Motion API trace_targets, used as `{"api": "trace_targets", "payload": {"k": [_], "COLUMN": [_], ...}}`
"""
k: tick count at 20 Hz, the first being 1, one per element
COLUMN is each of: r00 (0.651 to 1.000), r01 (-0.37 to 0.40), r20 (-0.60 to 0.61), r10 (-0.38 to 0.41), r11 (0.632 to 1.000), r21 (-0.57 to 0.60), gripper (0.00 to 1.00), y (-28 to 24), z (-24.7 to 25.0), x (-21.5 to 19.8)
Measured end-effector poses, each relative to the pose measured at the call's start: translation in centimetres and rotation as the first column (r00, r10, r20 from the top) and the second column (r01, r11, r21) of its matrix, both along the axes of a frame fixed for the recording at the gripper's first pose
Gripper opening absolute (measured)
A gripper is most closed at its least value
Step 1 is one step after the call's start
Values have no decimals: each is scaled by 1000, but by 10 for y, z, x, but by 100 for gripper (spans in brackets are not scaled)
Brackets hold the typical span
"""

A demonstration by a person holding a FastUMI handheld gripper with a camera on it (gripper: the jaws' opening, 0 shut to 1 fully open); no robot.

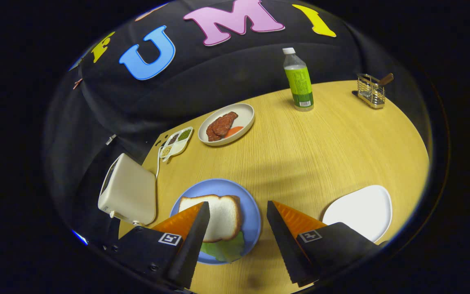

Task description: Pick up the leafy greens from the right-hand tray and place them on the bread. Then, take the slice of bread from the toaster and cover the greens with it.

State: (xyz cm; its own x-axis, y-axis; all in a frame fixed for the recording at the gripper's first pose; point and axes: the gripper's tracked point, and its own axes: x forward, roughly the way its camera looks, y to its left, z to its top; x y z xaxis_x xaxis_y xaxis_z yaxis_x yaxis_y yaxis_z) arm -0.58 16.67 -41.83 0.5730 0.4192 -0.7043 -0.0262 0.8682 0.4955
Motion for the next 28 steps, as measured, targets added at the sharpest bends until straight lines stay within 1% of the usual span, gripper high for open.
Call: {"api": "trace_targets", "payload": {"k": [3, 5, 7, 10, 14, 18, 23, 25, 28], "r00": [991, 970, 940, 897, 852, 816, 789, 787, 792], "r01": [-82, -145, -195, -229, -232, -243, -204, -200, -177], "r20": [104, 180, 255, 345, 438, 488, 521, 520, 525], "r10": [86, 161, 227, 276, 288, 310, 326, 330, 313], "r11": [995, 984, 970, 958, 956, 950, 938, 935, 940], "r21": [-48, -98, -144, -173, -178, -197, -279, -292, -293], "gripper": [99, 99, 99, 99, 99, 99, 99, 99, 99], "y": [-8, -13, -17, -15, -18, -21, -37, -41, -48], "z": [34, 63, 90, 135, 188, 217, 226, 226, 227], "x": [7, 10, 16, 19, 14, -4, -22, -29, -27]}}
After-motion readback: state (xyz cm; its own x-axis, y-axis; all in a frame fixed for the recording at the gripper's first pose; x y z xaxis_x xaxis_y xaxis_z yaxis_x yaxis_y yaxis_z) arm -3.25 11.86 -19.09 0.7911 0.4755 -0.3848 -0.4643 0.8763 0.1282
